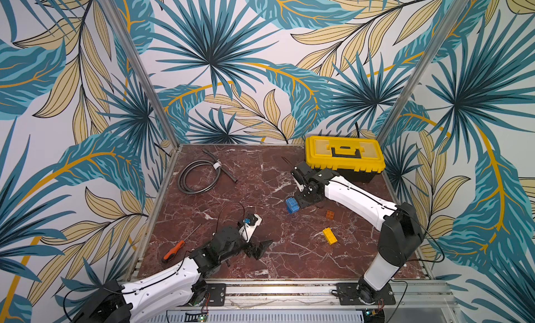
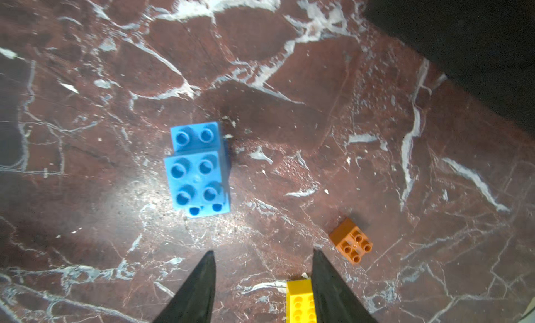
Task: Assemble the letter f with lego
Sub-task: Pick up the lego brick from the center of the board.
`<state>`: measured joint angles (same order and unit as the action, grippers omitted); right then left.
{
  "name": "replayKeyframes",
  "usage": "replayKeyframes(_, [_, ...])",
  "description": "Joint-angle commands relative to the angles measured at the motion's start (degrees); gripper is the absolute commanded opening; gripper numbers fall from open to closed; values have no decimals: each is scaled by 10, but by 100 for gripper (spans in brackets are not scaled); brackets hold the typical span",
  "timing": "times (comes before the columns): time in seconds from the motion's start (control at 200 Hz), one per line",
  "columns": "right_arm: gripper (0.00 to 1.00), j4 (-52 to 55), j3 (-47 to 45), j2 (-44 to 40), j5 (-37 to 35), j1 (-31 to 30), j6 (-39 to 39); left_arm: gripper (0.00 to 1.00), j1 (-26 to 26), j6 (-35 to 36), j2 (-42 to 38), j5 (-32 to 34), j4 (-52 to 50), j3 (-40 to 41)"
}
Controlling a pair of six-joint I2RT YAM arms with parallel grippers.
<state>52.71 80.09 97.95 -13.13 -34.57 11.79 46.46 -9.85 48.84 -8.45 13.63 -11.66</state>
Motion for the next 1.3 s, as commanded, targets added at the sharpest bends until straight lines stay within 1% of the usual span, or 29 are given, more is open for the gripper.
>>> replayKeyframes(0.0, [56,-4,-48,-43,-39,11,58,99,2,25,21,-39,7,-28])
replayKeyframes(0.175, [58,-29,-108,-73,-56,34,96,99,1,44,73,-85,8,-56])
replayKeyframes(0.36, [59,-52,-157,-74,-59,74,128,99,2,61,108,-128,8,-81])
replayKeyframes(0.456, [58,-67,-179,-73,-55,93,138,99,2,63,117,-137,8,-86])
replayKeyframes(0.581, [57,-77,-198,-72,-56,110,146,99,4,66,113,-139,8,-84])
replayKeyframes(0.786, [50,-92,-209,-51,-42,132,152,99,4,67,107,-134,8,-79])
replayKeyframes(1.056, [50,-120,-206,-18,-20,140,161,100,4,68,114,-134,8,-81])
replayKeyframes(1.297, [47,-131,-212,3,-23,148,166,99,4,67,113,-134,8,-79])
